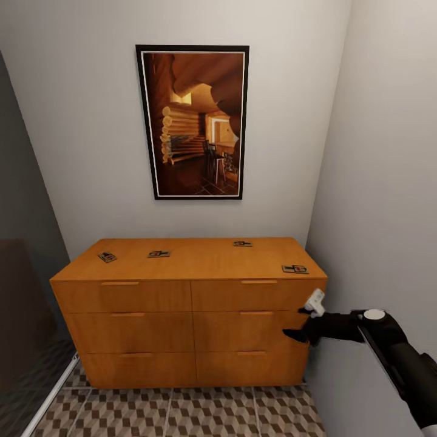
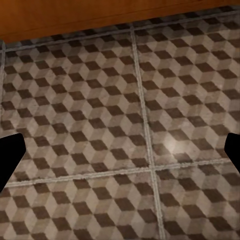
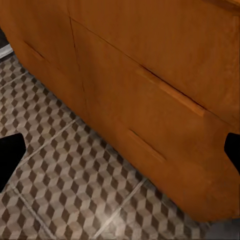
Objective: Take the four mousetraps from the cabinet in the bathroom and place them on the bathroom floor. Make sure all four end up on the same floor surface, and ensure that at least two of them are either under or directly next to the same bathroom sink.
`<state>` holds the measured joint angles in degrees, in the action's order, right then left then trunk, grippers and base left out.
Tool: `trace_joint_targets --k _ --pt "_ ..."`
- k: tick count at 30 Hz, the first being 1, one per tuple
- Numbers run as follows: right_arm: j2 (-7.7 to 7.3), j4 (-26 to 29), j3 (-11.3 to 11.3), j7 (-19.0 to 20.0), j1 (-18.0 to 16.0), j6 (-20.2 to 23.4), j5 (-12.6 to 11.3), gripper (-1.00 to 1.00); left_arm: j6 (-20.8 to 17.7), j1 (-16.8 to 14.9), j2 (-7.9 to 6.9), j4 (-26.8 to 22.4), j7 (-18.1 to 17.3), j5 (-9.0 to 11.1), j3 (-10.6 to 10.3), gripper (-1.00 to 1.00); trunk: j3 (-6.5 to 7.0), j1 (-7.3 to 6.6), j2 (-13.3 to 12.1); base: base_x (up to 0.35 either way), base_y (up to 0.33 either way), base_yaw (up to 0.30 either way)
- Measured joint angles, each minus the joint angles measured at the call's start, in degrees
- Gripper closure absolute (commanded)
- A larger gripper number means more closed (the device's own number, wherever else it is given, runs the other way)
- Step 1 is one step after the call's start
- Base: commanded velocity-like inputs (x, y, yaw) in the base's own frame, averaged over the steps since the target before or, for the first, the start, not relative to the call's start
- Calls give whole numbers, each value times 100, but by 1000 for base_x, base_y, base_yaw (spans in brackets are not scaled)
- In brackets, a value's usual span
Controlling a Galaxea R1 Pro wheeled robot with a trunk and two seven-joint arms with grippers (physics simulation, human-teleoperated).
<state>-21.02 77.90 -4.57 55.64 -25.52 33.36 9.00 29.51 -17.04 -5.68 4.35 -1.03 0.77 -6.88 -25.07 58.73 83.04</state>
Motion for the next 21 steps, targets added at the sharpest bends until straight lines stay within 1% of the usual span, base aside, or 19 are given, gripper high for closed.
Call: trace_joint_targets --k 1,2,3,4,5,7,11,12,14,15,16,17,19,20,21 --pt "60 -2 -1 -316 0 -23 -15 -100 0 0 5 0 0 0 0 -100 0 0 0 0 0 0" --pt "190 -7 -3 -858 0 -57 -41 -100 0 0 11 0 0 0 -1 -100 0 0 0 0 0 0" --pt "259 -9 -3 -1098 0 -69 -52 -100 0 0 14 0 0 0 0 -100 0 0 0 0 0 0" --pt "387 -14 -3 -1449 0 -86 -69 -100 0 0 17 0 0 -3 -1 -100 0 0 0 0 0 0" --pt "498 -24 -1 -1682 0 -103 -82 -100 0 0 22 -3 0 -3 -1 -100 0 0 0 0 0 0" --pt "583 -32 2 -1834 -1 -113 -88 -100 0 0 31 -5 0 -5 0 -100 0 0 0 0 0 0" --pt "689 -1 9 -2029 -48 -110 -88 -100 0 0 97 -8 0 -8 -2 -100 0 0 0 0 0 0" --pt "700 6 9 -2055 -88 -106 -87 -100 0 0 110 -10 0 -8 -1 -100 0 0 0 0 0 0" --pt "721 18 12 -2170 -282 -86 -81 -100 0 0 146 -13 1 -12 -2 -100 0 0 0 0 0 0" --pt "728 19 16 -2322 -420 -79 -79 -100 0 0 171 -15 1 -15 -3 -100 1 0 0 0 0 0" --pt "731 18 17 -2435 -489 -74 -78 -100 0 0 184 -15 0 -14 -2 -100 0 0 0 0 0 0" --pt "735 18 19 -2725 -598 -59 -81 -100 0 0 203 -16 2 -16 -3 -100 0 0 0 0 0 0" --pt "738 17 20 -3084 -705 -34 -88 -100 0 0 218 -17 4 -15 -1 -100 0 0 0 0 0 0" --pt "740 11 20 -3434 -833 -6 -107 -100 0 0 228 -17 4 -16 -2 -100 1 0 0 0 0 0" --pt "741 3 21 -3600 -916 13 -127 -100 0 0 233 -17 5 -16 -1 -100 0 0 0 0 0 0"
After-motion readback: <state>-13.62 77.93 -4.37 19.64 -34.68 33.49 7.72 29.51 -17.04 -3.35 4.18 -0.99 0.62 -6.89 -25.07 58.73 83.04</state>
